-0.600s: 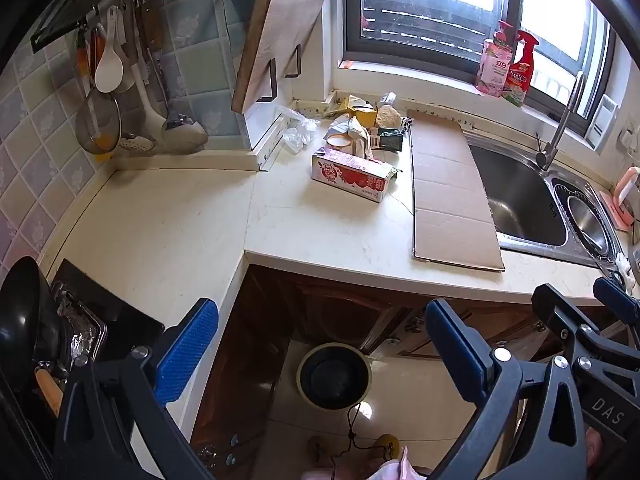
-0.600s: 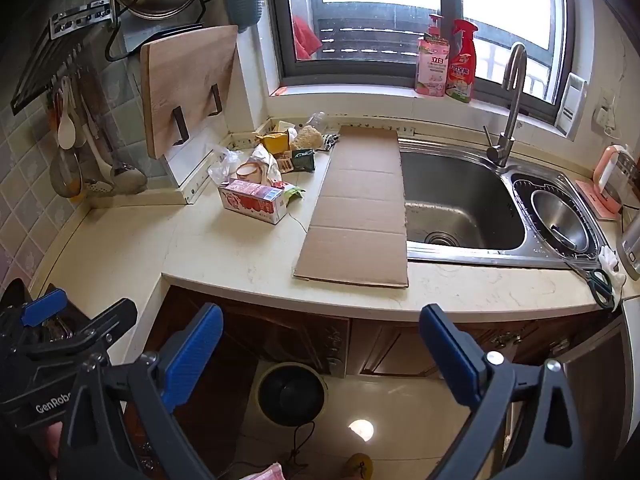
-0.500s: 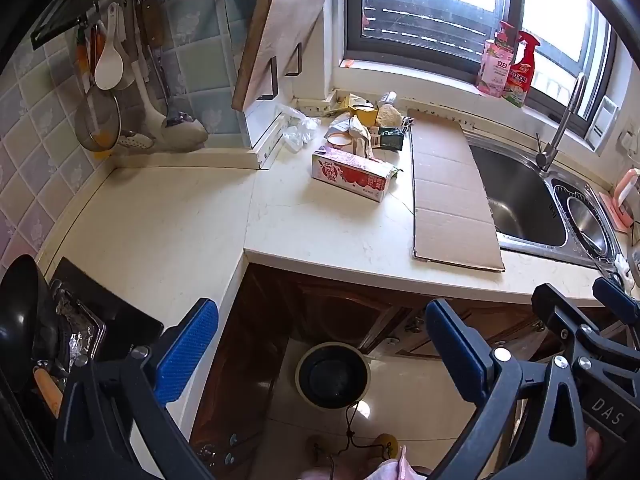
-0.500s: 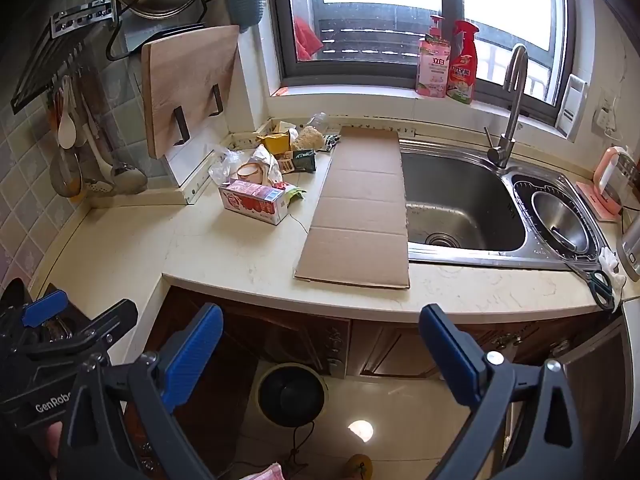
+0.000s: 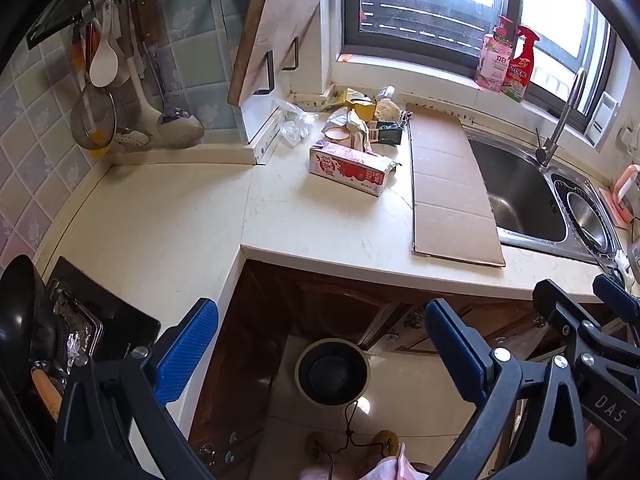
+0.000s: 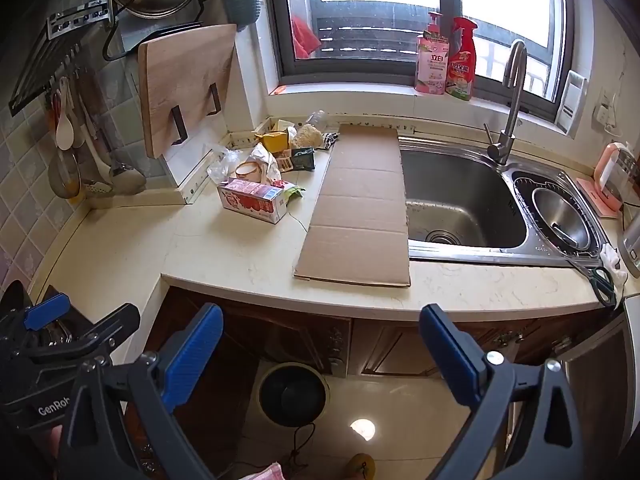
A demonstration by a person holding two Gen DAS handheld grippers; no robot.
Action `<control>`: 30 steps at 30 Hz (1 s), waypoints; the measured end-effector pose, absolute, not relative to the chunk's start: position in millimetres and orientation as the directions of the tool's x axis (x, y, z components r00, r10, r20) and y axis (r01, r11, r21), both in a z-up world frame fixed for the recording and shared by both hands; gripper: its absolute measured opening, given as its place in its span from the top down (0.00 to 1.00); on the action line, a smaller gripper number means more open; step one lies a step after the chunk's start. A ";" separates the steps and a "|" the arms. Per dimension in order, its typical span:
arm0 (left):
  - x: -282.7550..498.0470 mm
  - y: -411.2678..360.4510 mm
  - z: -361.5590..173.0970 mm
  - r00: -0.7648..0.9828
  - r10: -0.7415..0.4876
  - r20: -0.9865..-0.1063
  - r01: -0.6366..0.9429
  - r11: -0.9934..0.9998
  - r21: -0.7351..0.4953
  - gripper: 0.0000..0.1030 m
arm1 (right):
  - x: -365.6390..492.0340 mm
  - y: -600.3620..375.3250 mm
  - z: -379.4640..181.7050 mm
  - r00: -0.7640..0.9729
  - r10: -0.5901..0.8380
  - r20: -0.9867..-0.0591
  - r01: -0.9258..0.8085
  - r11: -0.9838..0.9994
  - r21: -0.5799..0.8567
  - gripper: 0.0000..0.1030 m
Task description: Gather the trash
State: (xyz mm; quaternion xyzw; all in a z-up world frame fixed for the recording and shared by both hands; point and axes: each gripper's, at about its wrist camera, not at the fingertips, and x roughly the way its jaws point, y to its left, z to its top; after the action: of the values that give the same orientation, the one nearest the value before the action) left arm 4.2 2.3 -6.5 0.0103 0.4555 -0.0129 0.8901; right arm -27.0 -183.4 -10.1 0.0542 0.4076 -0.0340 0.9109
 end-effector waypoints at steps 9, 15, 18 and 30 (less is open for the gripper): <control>5.3 -0.2 -9.1 0.581 -0.019 -0.814 0.032 0.999 0.000 0.01 | -26.9 -183.8 -10.0 0.665 -0.020 -0.747 0.108 0.992 0.070 0.04; 5.5 -1.6 -10.0 0.581 -0.022 -0.813 0.033 0.999 -0.003 0.01 | -27.5 -186.5 -10.0 0.666 -0.021 -0.746 0.108 0.992 0.069 0.04; 5.5 -1.5 -10.1 0.581 -0.022 -0.814 0.034 0.999 -0.003 0.01 | -27.6 -186.4 -10.0 0.664 -0.019 -0.747 0.108 0.992 0.071 0.04; 5.0 -5.2 -11.2 0.579 -0.023 -0.815 0.035 0.999 -0.004 0.01 | -30.6 -188.4 -10.1 0.663 -0.015 -0.749 0.110 0.991 0.077 0.04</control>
State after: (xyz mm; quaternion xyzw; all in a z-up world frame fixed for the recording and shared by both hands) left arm 5.0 -5.2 -11.2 0.0064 0.4588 -0.0165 0.8884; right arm -30.6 -188.4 -10.1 0.0578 0.4091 -0.0345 0.9100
